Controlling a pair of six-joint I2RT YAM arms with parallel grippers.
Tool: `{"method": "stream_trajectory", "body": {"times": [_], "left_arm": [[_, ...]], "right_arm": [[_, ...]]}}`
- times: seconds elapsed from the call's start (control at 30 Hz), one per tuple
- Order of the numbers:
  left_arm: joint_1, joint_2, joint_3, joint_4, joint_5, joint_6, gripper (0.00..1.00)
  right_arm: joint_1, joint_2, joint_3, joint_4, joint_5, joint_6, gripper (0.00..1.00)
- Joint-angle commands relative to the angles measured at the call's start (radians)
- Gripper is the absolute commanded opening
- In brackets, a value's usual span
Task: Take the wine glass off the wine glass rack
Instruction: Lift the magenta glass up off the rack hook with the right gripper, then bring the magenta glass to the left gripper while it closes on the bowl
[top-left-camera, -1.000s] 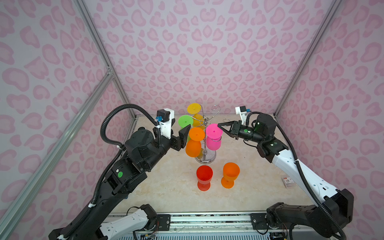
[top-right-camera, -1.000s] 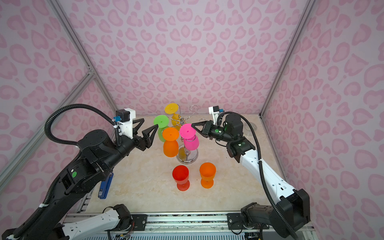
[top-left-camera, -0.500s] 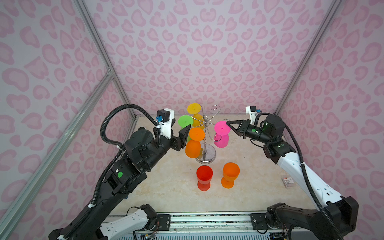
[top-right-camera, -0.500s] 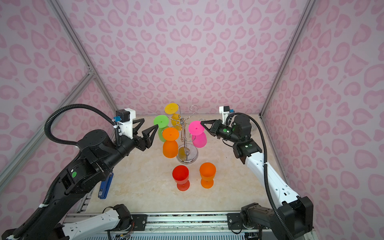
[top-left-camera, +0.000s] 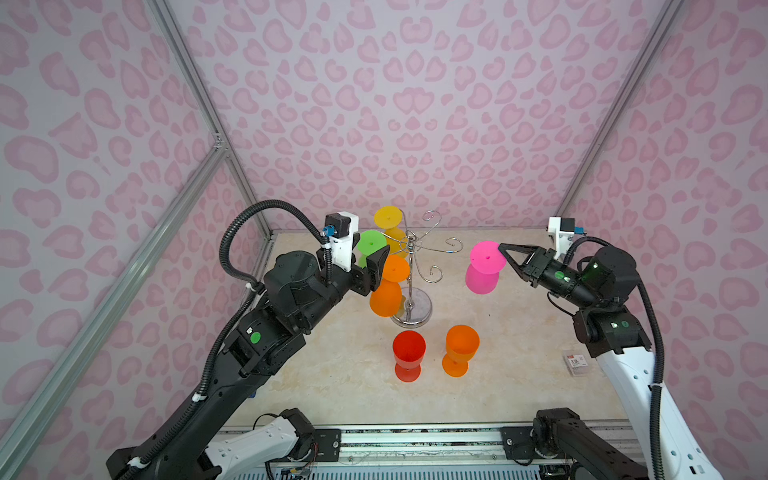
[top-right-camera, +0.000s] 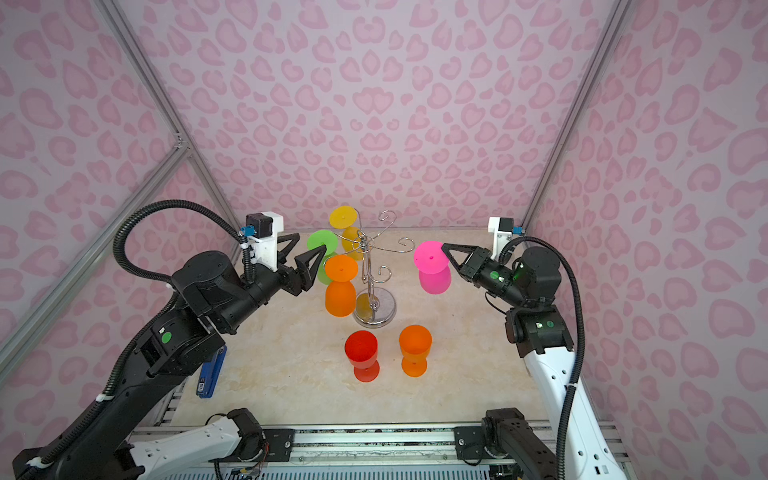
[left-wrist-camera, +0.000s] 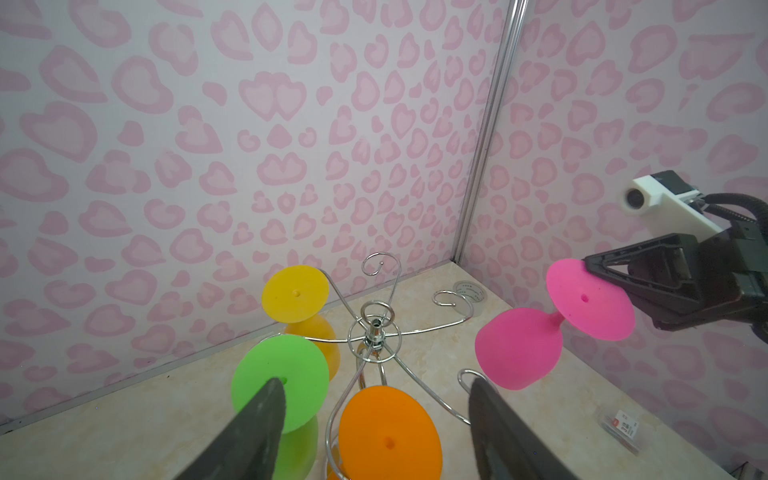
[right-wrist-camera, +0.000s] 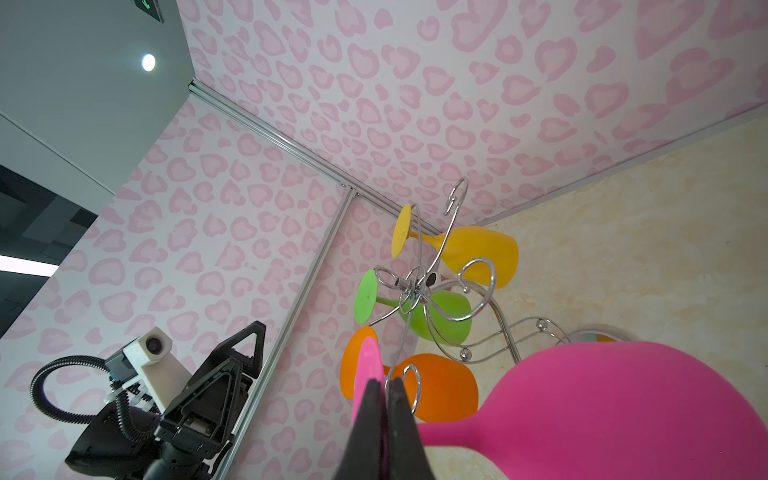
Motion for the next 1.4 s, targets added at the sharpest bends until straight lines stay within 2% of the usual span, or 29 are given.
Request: {"method": "stream_trajectory", "body": {"times": [0.0, 0.1, 0.27, 0.37, 0.5, 0.7, 0.87, 1.13, 1.37], "left_arm": [[0.050, 0.015, -0.004, 0.101, 0.143, -0.059, 0.72], [0.138, 0.027, -0.054, 0.188, 0.338, -0.145, 0.72], [0.231, 0.062, -0.121, 0.390, 0.641, -0.280, 0.72], [0.247, 0.104, -0.123, 0.470, 0.770, -0.331, 0.72], [0.251, 0.151, -0.120, 0.582, 0.893, -0.390, 0.72], [0.251, 0.207, -0.106, 0.681, 0.987, -0.456, 0.72], [0.251, 0.234, -0.110, 0.766, 1.038, -0.502, 0.72], [0.266, 0.261, -0.102, 0.809, 1.045, -0.510, 0.72], [0.313, 0.258, -0.113, 0.811, 1.047, -0.516, 0.70]], "right_arm": [[-0.023, -0.024, 0.034, -0.027, -0.032, -0.013, 0.00], [-0.027, -0.033, 0.067, 0.029, -0.032, 0.011, 0.00], [-0.027, -0.035, 0.052, 0.322, -0.024, 0.155, 0.00], [-0.023, -0.022, 0.046, 0.511, -0.003, 0.241, 0.00], [0.017, 0.021, 0.066, 0.658, 0.033, 0.295, 0.00], [0.151, 0.113, 0.111, 0.806, 0.074, 0.318, 0.00], [0.242, 0.213, 0.125, 1.035, 0.085, 0.447, 0.00], [0.285, 0.291, 0.123, 1.180, 0.106, 0.552, 0.00], [0.286, 0.276, 0.111, 1.162, 0.110, 0.536, 0.00]]}}
